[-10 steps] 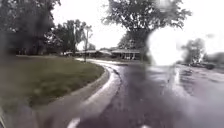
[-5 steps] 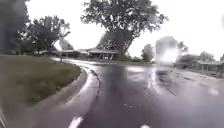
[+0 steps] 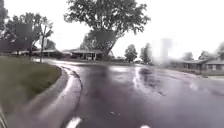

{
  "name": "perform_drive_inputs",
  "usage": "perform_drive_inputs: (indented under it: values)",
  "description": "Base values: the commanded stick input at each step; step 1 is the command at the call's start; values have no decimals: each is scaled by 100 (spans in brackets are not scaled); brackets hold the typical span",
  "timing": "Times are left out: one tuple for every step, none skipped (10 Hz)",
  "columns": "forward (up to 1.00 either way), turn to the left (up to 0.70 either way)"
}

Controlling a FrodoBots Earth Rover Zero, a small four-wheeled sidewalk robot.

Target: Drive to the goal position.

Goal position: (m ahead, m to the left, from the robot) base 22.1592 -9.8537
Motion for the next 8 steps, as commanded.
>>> perform_drive_inputs:
  values:
    - [50,0]
    - [50,0]
    - [50,0]
    - [50,0]
    - [50,0]
    - [50,0]
    - [50,0]
    - [50,0]
